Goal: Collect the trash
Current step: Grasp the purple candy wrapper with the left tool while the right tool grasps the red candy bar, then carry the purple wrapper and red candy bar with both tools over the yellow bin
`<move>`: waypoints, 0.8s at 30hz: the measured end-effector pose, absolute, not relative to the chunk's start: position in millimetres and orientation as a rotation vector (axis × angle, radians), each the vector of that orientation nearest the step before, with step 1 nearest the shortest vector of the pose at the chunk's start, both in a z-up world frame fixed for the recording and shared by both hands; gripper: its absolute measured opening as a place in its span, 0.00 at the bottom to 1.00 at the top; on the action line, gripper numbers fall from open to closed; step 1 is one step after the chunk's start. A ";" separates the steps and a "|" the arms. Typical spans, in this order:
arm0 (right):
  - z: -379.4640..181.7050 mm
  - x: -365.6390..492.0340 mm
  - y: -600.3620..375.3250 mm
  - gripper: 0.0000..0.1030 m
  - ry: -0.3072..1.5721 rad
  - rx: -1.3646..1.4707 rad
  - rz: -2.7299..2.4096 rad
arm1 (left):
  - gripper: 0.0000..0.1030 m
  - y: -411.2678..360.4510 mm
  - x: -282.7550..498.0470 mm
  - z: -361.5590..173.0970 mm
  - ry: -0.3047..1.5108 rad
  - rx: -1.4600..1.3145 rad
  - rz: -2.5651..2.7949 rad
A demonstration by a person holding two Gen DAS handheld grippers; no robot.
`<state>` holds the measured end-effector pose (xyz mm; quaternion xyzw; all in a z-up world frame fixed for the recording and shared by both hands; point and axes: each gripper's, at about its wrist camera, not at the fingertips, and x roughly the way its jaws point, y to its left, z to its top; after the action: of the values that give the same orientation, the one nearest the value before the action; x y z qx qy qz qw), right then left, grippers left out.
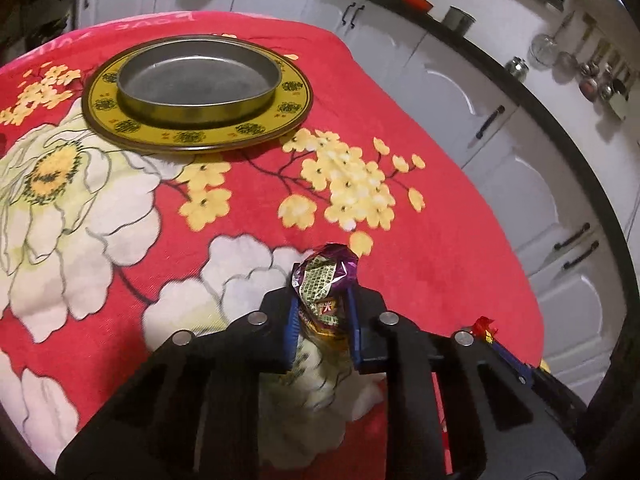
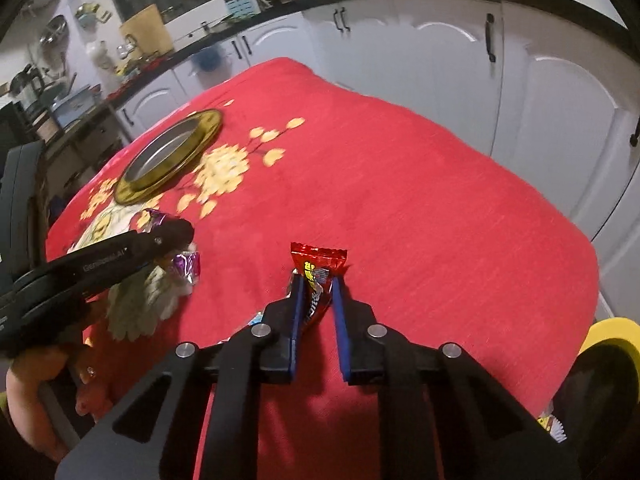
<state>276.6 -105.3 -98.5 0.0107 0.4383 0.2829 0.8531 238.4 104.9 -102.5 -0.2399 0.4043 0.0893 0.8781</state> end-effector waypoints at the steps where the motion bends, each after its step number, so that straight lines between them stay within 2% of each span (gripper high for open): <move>1: -98.1 273.6 -105.4 0.13 0.919 0.020 0.603 | 0.12 105.6 232.7 -102.9 0.843 -0.503 0.177; 15: -83.3 232.6 -113.1 0.12 0.878 -0.034 0.646 | 0.10 112.5 167.2 -98.8 0.815 -0.490 0.135; 24: -61.5 211.5 -110.4 0.12 0.829 -0.041 0.683 | 0.10 114.9 139.7 -76.4 0.748 -0.442 0.160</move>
<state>211.5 -110.4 -61.5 -0.0196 0.3947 0.3255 0.8590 139.7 114.9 -76.4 -0.2140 0.3619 0.0773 0.9040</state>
